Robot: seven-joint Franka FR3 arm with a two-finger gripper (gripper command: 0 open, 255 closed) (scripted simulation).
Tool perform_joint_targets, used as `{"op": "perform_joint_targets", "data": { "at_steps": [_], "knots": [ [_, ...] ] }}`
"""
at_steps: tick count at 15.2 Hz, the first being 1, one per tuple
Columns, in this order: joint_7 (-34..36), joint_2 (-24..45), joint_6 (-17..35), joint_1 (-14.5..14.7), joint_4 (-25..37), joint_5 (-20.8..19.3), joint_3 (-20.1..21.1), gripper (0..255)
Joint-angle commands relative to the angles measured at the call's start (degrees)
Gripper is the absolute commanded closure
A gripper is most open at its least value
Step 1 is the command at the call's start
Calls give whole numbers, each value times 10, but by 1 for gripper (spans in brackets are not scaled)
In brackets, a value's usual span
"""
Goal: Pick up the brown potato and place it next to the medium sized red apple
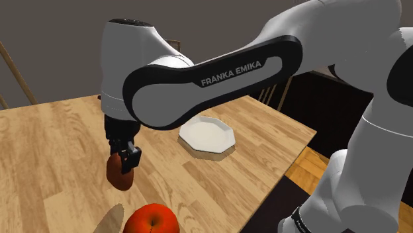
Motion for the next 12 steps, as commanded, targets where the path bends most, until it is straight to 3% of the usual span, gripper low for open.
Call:
{"op": "perform_joint_targets", "data": {
  "at_steps": [1, 12],
  "knots": [
    [2, 5, 14, 1, -10, -3, -1, 255],
    [16, 45, 89, 7, -49, -27, -8, 255]
  ]
}}
